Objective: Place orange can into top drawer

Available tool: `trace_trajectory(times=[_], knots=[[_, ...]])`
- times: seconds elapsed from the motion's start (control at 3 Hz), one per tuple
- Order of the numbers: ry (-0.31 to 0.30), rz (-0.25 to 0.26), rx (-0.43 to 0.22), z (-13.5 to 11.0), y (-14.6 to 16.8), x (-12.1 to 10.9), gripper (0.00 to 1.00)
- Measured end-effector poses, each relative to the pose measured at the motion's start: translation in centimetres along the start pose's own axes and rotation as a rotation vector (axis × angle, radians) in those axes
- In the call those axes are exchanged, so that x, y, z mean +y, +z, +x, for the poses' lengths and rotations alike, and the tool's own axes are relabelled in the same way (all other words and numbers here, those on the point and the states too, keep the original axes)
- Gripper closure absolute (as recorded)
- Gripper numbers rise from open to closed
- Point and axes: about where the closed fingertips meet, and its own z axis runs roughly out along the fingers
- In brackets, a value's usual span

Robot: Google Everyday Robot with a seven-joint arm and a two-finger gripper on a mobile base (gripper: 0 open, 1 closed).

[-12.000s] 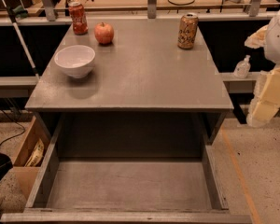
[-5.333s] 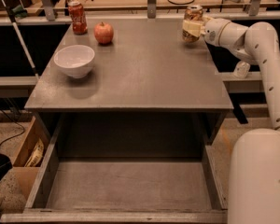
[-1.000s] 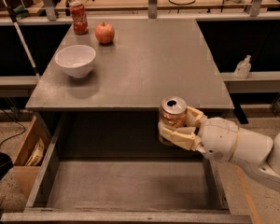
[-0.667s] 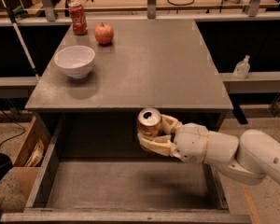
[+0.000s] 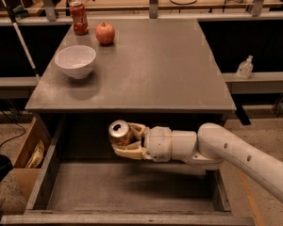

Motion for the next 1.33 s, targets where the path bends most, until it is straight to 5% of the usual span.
trace_trajectory(times=[0.67, 1.33], knots=[[-0.009, -0.121, -0.012, 4.4, 6.4, 1.2, 1.0], [0.002, -0.168, -0.034, 6.4, 10.1, 2.3, 1.0]])
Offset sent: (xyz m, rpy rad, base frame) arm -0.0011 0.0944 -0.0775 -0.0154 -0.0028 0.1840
